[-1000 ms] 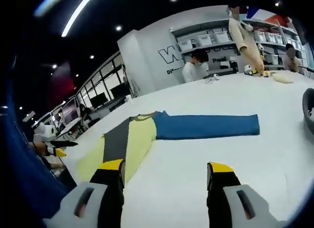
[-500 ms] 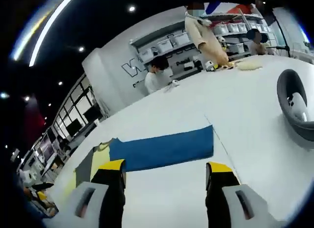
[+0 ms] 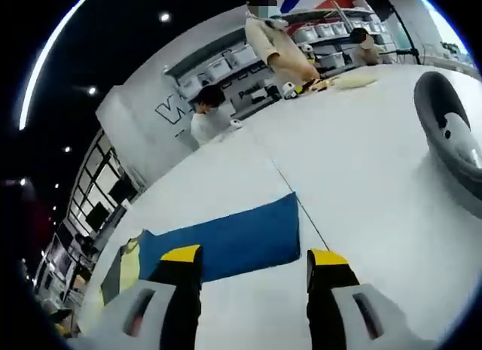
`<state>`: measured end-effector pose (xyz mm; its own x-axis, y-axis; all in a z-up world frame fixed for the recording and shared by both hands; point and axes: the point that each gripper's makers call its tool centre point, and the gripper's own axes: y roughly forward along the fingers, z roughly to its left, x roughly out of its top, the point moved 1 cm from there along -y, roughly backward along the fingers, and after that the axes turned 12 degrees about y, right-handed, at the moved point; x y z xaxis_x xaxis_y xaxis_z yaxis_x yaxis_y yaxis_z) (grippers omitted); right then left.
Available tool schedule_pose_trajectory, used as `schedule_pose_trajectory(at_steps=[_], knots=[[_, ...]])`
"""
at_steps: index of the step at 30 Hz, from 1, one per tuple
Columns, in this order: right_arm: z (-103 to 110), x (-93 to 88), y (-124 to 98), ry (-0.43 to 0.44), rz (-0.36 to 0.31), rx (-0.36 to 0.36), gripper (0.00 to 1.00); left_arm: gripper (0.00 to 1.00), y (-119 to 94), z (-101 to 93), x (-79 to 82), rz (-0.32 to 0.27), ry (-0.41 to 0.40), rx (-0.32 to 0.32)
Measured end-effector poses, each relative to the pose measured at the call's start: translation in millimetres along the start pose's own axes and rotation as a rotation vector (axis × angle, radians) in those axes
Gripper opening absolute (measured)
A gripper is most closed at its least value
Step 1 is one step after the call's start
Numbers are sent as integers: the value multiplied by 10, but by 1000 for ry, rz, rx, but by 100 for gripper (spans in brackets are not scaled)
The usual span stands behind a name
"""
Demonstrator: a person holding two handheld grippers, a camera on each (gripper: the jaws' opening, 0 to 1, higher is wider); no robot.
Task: Fold the garment on the visible template until the final outline fits inside the template.
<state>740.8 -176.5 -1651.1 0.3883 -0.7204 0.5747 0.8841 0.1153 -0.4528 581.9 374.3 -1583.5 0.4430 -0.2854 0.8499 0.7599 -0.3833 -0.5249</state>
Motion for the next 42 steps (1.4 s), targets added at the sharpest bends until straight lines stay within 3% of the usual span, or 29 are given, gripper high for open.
schedule_pose_trajectory(at_steps=[12, 18, 24, 27, 32, 37, 42], knots=[[31, 67, 159, 67, -40, 16, 38, 99, -46, 59, 77, -9, 2, 33], [19, 98, 327, 96, -47, 24, 25, 99, -22, 126, 160, -14, 15, 51], [3, 158, 351, 166, -69, 12, 11, 99, 1, 106, 185, -11, 14, 59], [34, 177, 394, 279, -108, 60, 13, 99, 0, 105, 176, -6, 17, 56], [189, -12, 439, 381, -68, 115, 13, 99, 16, 96, 146, 2, 11, 56], [316, -156, 497, 369, -49, 141, 14, 99, 34, 74, 128, 4, 4, 52], [174, -4, 521, 371, -121, 95, 13, 99, 21, 96, 120, 5, 5, 58]])
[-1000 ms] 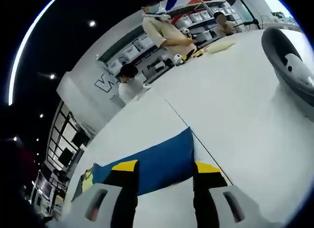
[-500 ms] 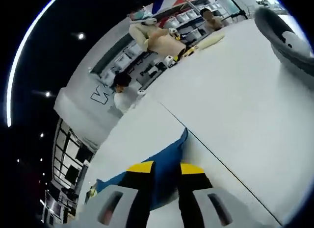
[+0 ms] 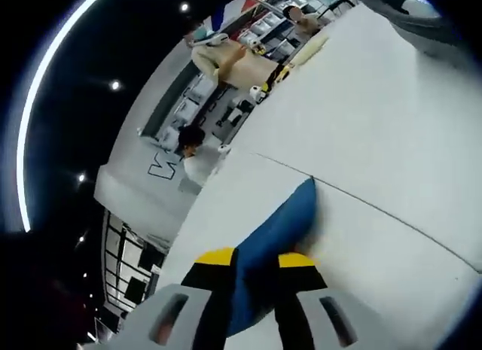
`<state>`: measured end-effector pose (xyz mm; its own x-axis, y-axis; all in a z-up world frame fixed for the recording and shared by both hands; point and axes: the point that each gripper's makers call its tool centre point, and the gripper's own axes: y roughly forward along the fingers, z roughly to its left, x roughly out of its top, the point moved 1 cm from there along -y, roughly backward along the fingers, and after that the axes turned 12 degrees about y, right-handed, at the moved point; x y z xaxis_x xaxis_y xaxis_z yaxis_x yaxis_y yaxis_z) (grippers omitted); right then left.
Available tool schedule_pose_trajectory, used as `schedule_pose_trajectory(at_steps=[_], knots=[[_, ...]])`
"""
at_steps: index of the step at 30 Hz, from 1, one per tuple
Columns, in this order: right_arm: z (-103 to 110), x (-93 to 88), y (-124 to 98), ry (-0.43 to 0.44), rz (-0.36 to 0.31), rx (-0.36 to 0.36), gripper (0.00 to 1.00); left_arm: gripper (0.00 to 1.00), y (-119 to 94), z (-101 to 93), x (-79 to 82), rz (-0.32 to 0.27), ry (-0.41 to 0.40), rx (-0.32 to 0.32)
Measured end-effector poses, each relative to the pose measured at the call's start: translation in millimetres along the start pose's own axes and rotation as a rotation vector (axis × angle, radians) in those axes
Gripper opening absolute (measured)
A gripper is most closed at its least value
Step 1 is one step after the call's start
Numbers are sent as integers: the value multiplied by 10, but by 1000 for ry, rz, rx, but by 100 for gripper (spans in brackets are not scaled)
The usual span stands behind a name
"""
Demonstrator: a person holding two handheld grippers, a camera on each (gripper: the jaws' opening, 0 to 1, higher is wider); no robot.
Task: Fold the garment on the visible template until the final outline fits inside the template.
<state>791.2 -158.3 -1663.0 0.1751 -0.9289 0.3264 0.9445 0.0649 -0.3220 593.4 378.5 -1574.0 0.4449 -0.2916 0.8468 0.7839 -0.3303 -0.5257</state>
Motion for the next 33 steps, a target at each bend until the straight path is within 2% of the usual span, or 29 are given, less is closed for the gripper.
schedule_pose_trajectory(at_steps=[1, 3, 4, 5, 9, 13, 16, 23, 25, 30, 33], knots=[[-15, 70, -23, -2, -30, -17, 14, 99, -7, 6, -1, -1, -1, 3], [-14, 93, -24, 5, -37, -16, 18, 99, -24, 37, -15, -2, -4, 11], [-33, 206, -22, 19, -77, -13, 20, 99, -42, 47, -37, 0, -8, 14], [-39, 221, -34, 26, -86, -13, 21, 99, -47, 58, -57, 3, -9, 17], [-63, 234, -91, 54, -101, -10, 20, 99, -63, 74, -107, 13, -17, 21], [-43, 387, -173, 138, -191, 32, 20, 98, -72, 53, -112, 16, -23, 22], [-61, 421, -239, 177, -215, 40, 20, 98, -64, 43, -109, 17, -19, 17], [-82, 274, -384, 236, -156, 52, 22, 98, -26, 38, -108, 9, -20, 6], [-69, 184, -412, 254, -114, 50, 22, 98, -11, 39, -112, 5, -22, 3], [-73, 75, -429, 278, -89, 44, 26, 98, 3, 35, -142, 5, -24, 1], [-72, 11, -404, 280, -72, 32, 24, 98, -3, 50, -165, 3, -30, 2]])
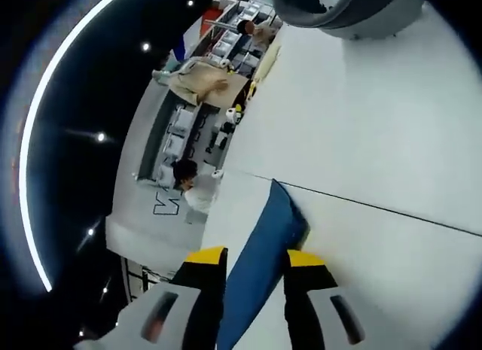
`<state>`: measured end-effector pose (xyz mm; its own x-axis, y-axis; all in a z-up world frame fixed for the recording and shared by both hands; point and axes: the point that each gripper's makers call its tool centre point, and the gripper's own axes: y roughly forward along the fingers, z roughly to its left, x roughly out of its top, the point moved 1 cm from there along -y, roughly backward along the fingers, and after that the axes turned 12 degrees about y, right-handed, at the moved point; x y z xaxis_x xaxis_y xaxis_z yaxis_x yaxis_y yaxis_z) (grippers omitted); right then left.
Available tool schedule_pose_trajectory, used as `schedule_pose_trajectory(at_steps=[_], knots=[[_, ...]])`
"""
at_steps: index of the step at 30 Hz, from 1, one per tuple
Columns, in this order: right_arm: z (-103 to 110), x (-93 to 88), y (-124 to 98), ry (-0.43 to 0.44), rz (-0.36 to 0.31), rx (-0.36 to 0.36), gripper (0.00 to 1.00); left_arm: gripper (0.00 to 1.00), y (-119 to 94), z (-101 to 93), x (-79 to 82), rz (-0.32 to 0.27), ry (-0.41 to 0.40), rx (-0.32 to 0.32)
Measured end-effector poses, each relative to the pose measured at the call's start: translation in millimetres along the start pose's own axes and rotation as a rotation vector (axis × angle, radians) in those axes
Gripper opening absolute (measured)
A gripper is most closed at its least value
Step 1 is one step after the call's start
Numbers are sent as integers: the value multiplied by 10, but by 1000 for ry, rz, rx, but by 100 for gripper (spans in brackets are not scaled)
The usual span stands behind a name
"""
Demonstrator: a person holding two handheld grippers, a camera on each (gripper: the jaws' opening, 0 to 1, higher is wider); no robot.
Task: Fold the garment on the visible template until the final outline fits inside the template.
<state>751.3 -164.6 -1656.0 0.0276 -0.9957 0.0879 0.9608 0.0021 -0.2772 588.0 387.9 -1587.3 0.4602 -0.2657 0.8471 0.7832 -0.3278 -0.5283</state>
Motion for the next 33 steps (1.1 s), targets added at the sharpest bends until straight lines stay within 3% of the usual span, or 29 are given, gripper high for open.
schedule_pose_trajectory(at_steps=[6, 12, 19, 26, 33], knots=[[2, 89, 124, -12, -26, -5, 19, 98, -43, 26, 1, 3, 0, 13], [-117, 255, 215, -64, -52, -63, 1, 98, -97, 26, -8, 7, -8, 27], [-93, 262, 223, -50, -61, -52, 0, 98, -118, 58, 42, -7, -29, 33], [229, 152, 211, -54, -55, 30, 0, 98, -119, 99, 63, -16, -1, 16], [704, -241, 232, -86, 16, 109, 0, 98, -180, 171, 55, -25, 7, 5]])
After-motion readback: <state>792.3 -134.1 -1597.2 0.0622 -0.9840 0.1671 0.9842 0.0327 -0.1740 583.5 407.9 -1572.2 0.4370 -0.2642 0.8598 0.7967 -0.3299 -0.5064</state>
